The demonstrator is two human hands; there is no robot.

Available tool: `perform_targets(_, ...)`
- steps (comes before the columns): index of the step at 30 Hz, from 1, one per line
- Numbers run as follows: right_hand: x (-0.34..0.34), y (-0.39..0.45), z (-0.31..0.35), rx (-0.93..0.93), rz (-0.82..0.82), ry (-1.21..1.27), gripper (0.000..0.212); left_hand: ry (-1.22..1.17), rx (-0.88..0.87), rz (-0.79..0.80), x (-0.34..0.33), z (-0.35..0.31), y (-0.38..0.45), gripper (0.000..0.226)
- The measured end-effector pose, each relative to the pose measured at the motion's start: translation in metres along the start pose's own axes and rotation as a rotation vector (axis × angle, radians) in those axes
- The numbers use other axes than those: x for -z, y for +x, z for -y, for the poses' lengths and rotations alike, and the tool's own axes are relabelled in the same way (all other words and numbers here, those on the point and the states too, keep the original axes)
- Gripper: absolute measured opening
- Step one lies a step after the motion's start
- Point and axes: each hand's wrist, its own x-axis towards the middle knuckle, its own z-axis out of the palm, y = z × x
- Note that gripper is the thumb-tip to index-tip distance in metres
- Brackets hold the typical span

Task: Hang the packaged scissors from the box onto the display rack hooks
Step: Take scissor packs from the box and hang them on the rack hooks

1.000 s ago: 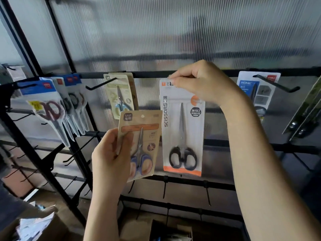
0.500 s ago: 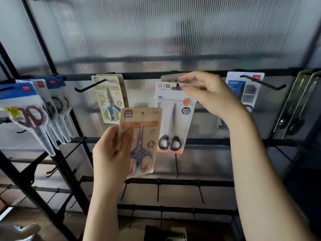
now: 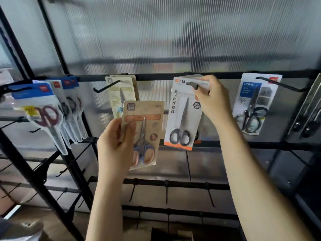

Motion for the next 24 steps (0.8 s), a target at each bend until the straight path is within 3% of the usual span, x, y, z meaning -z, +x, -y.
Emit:
perform_targets(5, -0.029, -0.018, 0.002, 0.035, -0.35, -0.084, 0.051, 0.012, -0.047, -0.031, 0.021, 0.011, 0.016, 0.013)
perform_targets(7, -0.043, -0.03, 0.003, 0.045, -0.489, -0.115, 0.058, -0.013, -0.042, -0.049, 0.031, 0.015, 0.024, 0.012)
perform_targets(10, -0.062, -0.052, 0.005, 0.024, -0.571, -0.202, 0.06, -0.075, -0.027, -0.067, 0.044, 0.016, 0.035, 0.009)
perform_targets(17, -0.108, -0.092, -0.001, -0.011, -0.427, -0.387, 0.059, -0.111, -0.038, -0.09, 0.06, 0.02, 0.053, 0.013)
perform_targets(24, -0.124, -0.096, -0.009, 0.004, -0.405, -0.45, 0.063, -0.144, 0.009, -0.099, 0.066, 0.037, 0.064, 0.02)
